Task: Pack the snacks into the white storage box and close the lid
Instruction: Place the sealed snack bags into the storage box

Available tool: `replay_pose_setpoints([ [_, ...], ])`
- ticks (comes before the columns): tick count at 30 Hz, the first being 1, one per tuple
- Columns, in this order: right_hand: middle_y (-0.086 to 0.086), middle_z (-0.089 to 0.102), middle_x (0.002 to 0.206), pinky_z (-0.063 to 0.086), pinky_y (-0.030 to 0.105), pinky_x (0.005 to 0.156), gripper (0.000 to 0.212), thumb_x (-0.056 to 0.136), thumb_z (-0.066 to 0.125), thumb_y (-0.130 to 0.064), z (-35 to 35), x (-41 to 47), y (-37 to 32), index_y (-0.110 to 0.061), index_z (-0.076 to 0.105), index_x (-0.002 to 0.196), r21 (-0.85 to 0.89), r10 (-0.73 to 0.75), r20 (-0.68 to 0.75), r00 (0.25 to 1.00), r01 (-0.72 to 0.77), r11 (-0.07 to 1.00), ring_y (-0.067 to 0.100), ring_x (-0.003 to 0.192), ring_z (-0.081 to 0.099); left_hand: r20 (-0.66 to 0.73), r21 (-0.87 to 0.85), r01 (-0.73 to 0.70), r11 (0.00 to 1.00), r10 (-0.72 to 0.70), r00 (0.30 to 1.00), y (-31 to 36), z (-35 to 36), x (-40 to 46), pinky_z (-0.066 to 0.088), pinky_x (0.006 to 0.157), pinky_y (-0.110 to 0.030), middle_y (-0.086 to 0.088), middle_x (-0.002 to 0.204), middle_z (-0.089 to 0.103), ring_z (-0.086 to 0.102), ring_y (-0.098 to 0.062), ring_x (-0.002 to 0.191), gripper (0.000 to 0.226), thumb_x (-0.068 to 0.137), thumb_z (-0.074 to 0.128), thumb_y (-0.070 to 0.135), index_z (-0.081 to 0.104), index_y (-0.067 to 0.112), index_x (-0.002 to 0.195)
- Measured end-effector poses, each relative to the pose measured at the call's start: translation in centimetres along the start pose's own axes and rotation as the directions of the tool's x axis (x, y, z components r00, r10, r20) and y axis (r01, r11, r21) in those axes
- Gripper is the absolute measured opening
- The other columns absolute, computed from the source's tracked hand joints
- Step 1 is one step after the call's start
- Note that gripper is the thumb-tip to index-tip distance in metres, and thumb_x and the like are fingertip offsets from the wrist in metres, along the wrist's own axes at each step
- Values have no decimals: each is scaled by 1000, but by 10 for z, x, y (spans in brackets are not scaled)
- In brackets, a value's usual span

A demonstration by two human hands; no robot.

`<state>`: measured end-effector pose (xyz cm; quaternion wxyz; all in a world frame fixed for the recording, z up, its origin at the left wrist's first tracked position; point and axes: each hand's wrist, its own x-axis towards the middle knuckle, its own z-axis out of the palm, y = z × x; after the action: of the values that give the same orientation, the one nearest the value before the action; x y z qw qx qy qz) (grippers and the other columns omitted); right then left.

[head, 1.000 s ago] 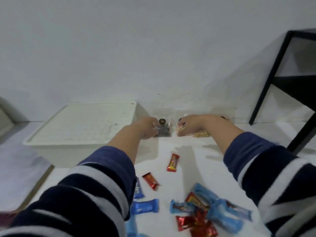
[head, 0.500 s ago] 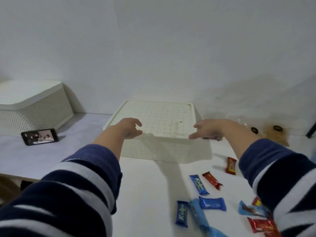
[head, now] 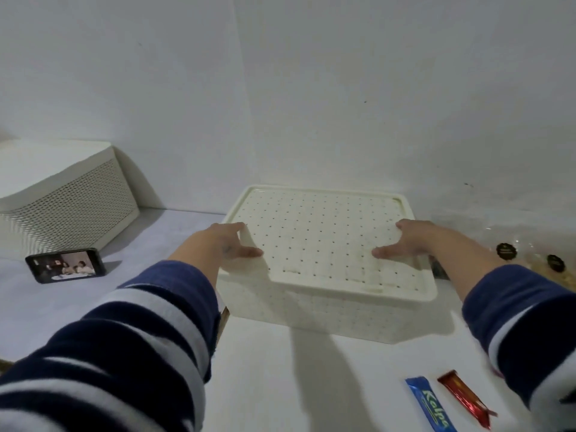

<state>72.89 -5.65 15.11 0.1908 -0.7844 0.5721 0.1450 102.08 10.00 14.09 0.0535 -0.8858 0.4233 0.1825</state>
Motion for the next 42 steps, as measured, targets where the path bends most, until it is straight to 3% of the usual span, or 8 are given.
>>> replay_pose_setpoints([
  [5,11,33,154,33,41,113,112,68,66,-69,-5,5,-5,-5,23,150,-3,33,28,999,-33,999,31,139,36,28,-11,-7,1000,7,1000,-4,-11,16,33,110,-48,-10,150,33,39,-33,133,116,57,66,77,14,36,151],
  [10,7,39,150,33,42,113,107,65,73,-64,-10,-4,-10,-10,31,147,42,61,-15,998,-60,997,30,137,38,-4,-224,-22,974,22,1000,-10,-9,14,37,110,-48,-10,147,35,43,-34,129,123,43,80,68,25,37,148],
  [13,5,39,149,38,41,109,108,62,81,-57,-16,-24,-14,-20,28,149,109,62,-150,987,-46,993,30,135,40,-74,-297,-50,954,29,997,-16,-17,3,41,107,-45,-12,147,31,44,-35,127,119,50,85,57,24,34,149],
  [17,17,31,149,37,45,107,110,64,85,-46,-25,-70,-26,-30,20,151,234,115,-282,953,-48,971,37,135,33,-236,-346,-151,926,69,969,-29,-35,-28,44,99,-41,-14,142,26,49,-38,119,113,60,85,47,17,36,150],
  [24,20,23,146,34,49,107,107,69,84,-36,2,-167,-54,-36,14,150,327,146,-358,922,-23,945,40,133,30,-329,-409,-233,883,96,940,-92,-20,-111,43,101,-42,-13,145,20,46,-38,122,112,65,84,41,13,38,150],
  [32,22,14,152,37,49,106,112,72,82,-29,109,-240,-89,-38,3,152,376,231,-237,944,-130,917,41,138,25,-250,-387,-175,905,80,965,-173,66,-175,44,102,-43,-14,141,21,48,-37,118,111,64,85,40,13,39,149],
  [42,19,25,142,44,42,98,107,77,78,-32,233,-260,-102,-41,2,151,348,257,-74,964,-217,912,36,129,36,-59,-361,-41,932,21,998,-226,153,-194,47,99,-41,-12,139,23,55,-35,108,104,70,83,33,16,39,149],
])
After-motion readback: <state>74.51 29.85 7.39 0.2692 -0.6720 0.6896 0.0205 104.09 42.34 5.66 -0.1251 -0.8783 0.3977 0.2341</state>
